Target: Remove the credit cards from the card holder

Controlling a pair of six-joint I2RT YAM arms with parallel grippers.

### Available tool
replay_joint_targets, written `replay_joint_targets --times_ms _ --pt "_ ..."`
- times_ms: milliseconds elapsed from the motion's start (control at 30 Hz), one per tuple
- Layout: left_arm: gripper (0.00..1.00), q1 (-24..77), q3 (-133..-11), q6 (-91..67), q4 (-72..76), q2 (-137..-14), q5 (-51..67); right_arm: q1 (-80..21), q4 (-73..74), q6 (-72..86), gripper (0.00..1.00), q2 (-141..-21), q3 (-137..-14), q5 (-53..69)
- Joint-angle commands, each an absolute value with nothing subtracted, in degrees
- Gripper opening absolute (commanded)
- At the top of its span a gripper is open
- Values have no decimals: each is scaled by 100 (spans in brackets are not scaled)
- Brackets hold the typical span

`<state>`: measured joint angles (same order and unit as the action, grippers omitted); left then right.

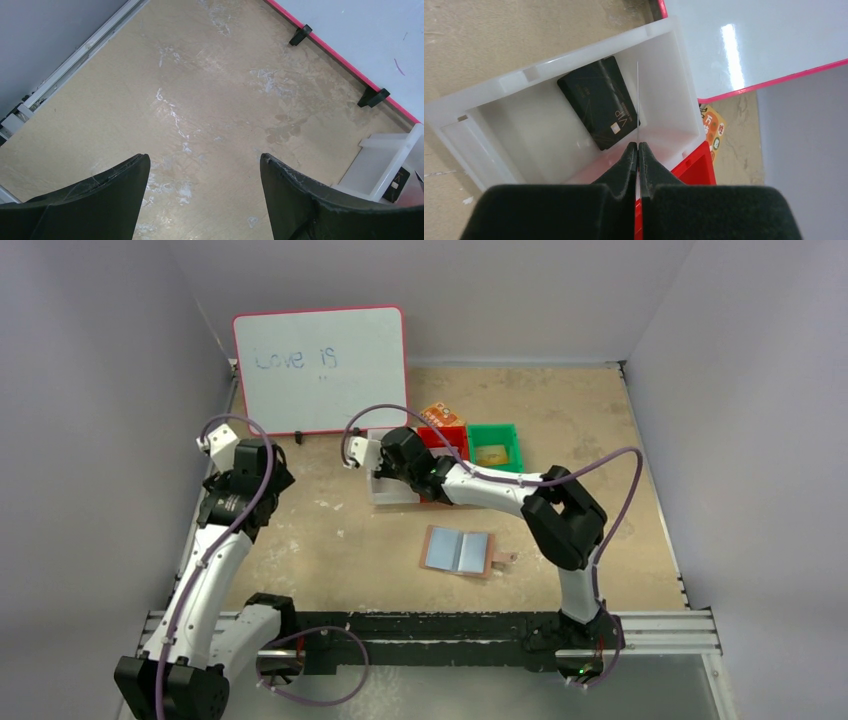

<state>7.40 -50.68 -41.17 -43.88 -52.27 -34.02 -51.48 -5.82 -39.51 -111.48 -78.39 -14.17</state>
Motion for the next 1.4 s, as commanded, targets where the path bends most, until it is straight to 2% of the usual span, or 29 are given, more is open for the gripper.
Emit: replay_joint_targets --times_ms 0,533,733,867,1000,1033,1367 --pt "81 712 -5039 -3995 -4272 -5004 -3432 -5192 -526 -4230 0 -11353 -8288 -1788" --pt "81 712 -5044 -3999 -4294 -4871 -3533 -5282 -188 -4445 5 -12193 -8969 -2070" --pt "81 712 -5041 -3999 -4302 -4885 -3542 -5284 -18 -4359 17 -12289 -9019 -2121" --pt "81 712 -5025 -3977 -4274 -4908 -3474 -5295 56 -4299 21 -12267 -9040 -2165" --pt "81 712 -5005 -3957 -4238 -4928 -3396 -5292 110 -4222 42 -12112 -8956 -1860" --pt "81 712 -4999 -3955 -4227 -4930 -3381 -5297 75 -4216 44 -12084 -8930 -1840" --pt "81 712 -4984 -3936 -4201 -4992 -3298 -5286 -347 -3421 48 -11703 -8754 -1776"
